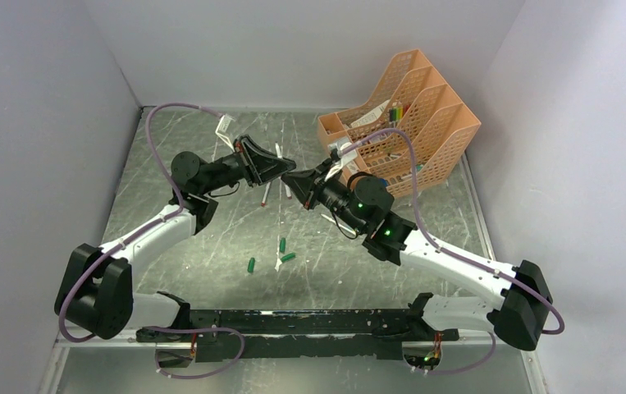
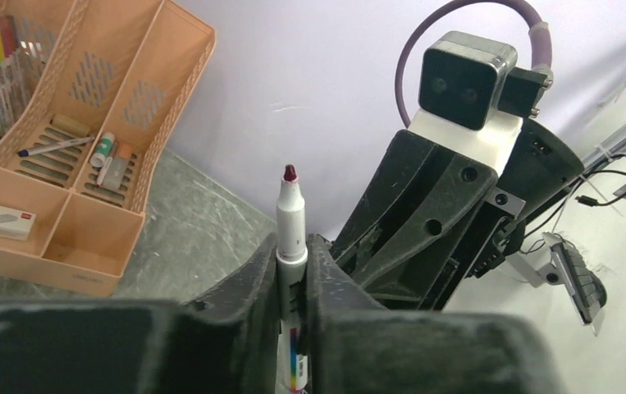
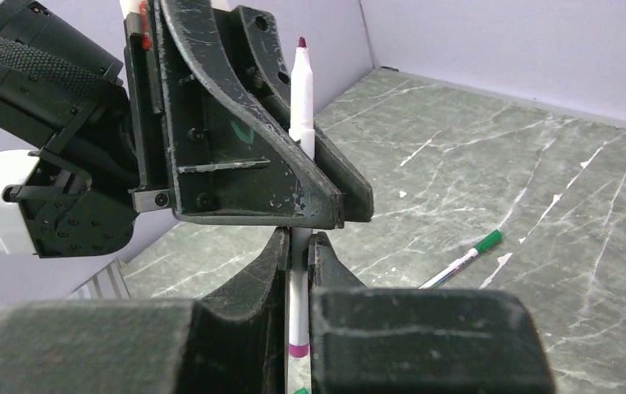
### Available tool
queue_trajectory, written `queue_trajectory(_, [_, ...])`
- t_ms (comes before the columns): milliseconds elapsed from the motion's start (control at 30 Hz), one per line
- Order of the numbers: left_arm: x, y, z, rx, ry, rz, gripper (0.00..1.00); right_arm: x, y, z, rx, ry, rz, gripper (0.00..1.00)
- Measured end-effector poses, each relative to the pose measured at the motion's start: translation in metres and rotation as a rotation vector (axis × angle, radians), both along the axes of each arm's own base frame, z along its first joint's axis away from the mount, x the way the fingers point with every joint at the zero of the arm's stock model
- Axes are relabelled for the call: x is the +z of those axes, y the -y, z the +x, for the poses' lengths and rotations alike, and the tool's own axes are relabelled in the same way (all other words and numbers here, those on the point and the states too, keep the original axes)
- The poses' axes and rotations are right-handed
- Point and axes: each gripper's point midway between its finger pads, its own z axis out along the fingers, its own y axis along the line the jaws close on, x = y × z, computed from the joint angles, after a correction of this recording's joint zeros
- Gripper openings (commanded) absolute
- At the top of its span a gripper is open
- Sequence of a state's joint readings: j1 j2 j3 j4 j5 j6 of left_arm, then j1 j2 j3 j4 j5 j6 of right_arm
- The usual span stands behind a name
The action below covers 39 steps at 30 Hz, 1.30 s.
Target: Insert the pens into the pen caps
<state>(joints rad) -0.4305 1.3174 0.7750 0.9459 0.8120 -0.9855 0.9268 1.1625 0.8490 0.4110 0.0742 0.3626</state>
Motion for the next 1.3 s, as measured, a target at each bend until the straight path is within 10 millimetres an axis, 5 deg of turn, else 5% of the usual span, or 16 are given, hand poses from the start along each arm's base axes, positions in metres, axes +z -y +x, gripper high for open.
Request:
queue_trajectory(133, [0.001,0.001,-0.001,-0.002,0.011,-0.001,0.07,0.001,0.000,0.000,-0.001,0.006,-0.006,0.00])
queue_trajectory(233, [0.001,0.001,0.000,0.000,0.013,0.001,0.07,0.000,0.000,0.000,0.003,0.006,-0.008,0.24])
queue_trajectory(367, [0.003,0.001,0.000,0.001,0.012,0.001,0.07,-0.002,-0.003,-0.003,0.024,0.003,-0.012,0.27])
queue_trajectory(467, [0.014,0.002,0.003,0.004,0.035,-0.009,0.07,-0.006,-0.003,-0.004,0.029,-0.002,-0.017,0.23])
queue_trajectory(600, [0.027,0.003,0.005,0.006,0.067,-0.020,0.07,-0.018,-0.002,-0.005,0.029,-0.020,-0.038,0.00])
queue_trajectory(700, [0.026,0.003,0.005,0.003,0.059,-0.021,0.09,-0.017,0.000,-0.006,0.030,-0.020,-0.039,0.00])
queue_trajectory(867, [0.025,0.004,0.005,-0.004,0.053,-0.022,0.32,-0.019,0.000,-0.007,0.032,-0.023,-0.043,0.00])
queue_trajectory(967, [0.025,0.004,0.004,-0.007,0.051,-0.021,0.35,-0.016,-0.001,-0.007,0.034,-0.017,-0.036,0.00])
queue_trajectory(1167, [0.023,0.004,0.004,-0.006,0.049,-0.015,0.29,-0.011,-0.002,-0.006,0.035,-0.006,-0.021,0.00])
queue_trajectory(1300, [0.026,0.003,0.001,-0.005,0.059,-0.016,0.07,-0.007,-0.003,-0.006,0.037,-0.001,-0.015,0.00])
